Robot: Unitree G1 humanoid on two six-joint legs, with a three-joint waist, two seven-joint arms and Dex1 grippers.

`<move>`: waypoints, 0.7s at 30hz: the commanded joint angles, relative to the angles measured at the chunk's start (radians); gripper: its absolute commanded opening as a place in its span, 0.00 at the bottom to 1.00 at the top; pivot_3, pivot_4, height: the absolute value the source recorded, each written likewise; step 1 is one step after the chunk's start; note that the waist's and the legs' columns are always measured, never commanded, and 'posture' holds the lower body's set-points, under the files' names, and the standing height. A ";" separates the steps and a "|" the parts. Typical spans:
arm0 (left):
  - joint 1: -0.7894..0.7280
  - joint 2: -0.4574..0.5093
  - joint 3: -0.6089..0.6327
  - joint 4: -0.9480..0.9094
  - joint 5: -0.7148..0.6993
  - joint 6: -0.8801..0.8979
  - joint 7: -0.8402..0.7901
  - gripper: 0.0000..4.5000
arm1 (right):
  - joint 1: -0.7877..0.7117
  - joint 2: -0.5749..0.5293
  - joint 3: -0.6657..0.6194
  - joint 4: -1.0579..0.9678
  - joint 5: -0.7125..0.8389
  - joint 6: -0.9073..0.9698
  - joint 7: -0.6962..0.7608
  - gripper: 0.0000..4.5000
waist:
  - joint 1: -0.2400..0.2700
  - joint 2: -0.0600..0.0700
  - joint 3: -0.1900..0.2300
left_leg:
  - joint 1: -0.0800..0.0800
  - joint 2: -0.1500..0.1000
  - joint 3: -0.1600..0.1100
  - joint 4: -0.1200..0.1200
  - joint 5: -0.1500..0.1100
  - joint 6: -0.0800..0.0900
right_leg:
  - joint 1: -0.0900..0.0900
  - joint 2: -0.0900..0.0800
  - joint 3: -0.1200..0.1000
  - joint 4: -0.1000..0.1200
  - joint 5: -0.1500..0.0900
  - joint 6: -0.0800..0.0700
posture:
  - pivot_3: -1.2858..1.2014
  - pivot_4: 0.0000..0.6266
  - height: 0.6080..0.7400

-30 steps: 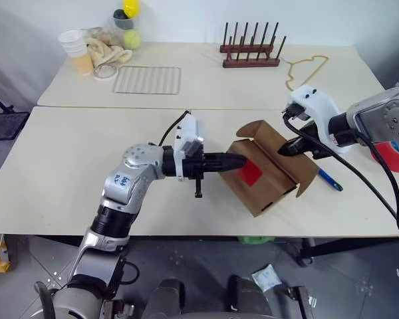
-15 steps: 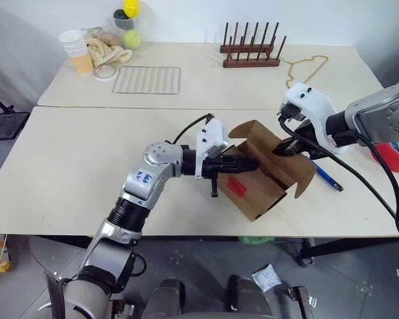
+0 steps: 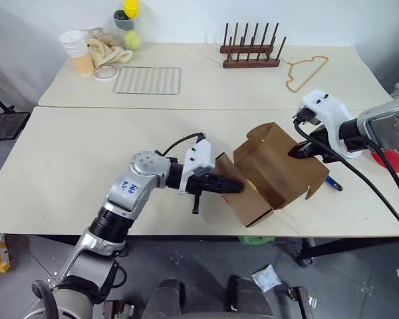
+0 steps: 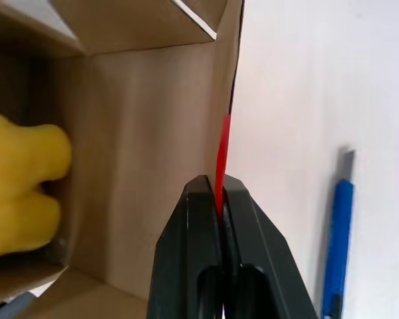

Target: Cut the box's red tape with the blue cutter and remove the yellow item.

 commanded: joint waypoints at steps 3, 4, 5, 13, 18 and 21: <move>0.053 0.049 0.019 0.023 0.019 0.042 0.028 0.00 | 0.037 -0.068 -0.062 0.004 -0.041 -0.017 0.026 0.00 | 0.000 0.000 0.000 | 0.000 0.000 0.000 0.000 0.000 0.000 | 0.000 0.000 0.000 0.000 0.000 0.000 | 0.52 0.24 1.00; 0.056 0.047 0.019 0.030 0.026 0.043 0.042 0.00 | 0.055 -0.072 -0.069 -0.001 -0.041 -0.018 0.030 0.00 | 0.000 0.000 0.000 | 0.000 0.000 0.000 0.000 0.000 0.000 | 0.000 0.000 0.000 0.000 0.000 0.000 | 0.52 0.24 1.00; 0.061 0.044 0.019 0.036 0.036 0.042 0.057 0.00 | 0.081 -0.074 -0.082 -0.006 -0.039 -0.014 0.031 0.00 | 0.000 0.000 0.000 | 0.000 0.000 0.000 0.000 0.000 0.000 | 0.000 0.000 0.000 0.000 0.000 0.000 | 0.52 0.24 1.00; 0.083 0.001 0.054 0.054 0.040 0.047 0.154 0.00 | 0.247 -0.024 -0.167 -0.032 -0.051 -0.041 0.005 0.00 | -0.002 0.000 0.000 | 0.000 0.000 0.000 -0.001 0.000 0.000 | 0.000 0.000 0.000 0.000 0.000 0.000 | 0.52 0.24 1.00; 0.116 0.019 0.073 -0.008 -0.027 0.051 0.083 0.00 | 0.260 0.018 -0.187 -0.060 -0.064 -0.031 -0.021 0.00 | -0.005 0.000 0.000 | 0.000 0.000 0.001 -0.001 0.000 0.000 | 0.000 0.000 0.000 0.000 0.000 0.000 | 0.52 0.24 1.00; 0.117 0.037 0.100 -0.042 -0.058 0.050 0.056 0.00 | 0.241 0.020 -0.182 -0.060 -0.074 -0.034 -0.022 0.00 | -0.003 0.000 0.000 | 0.000 0.000 0.000 0.000 0.000 0.000 | 0.000 0.000 0.000 0.000 0.000 0.000 | 0.52 0.24 1.00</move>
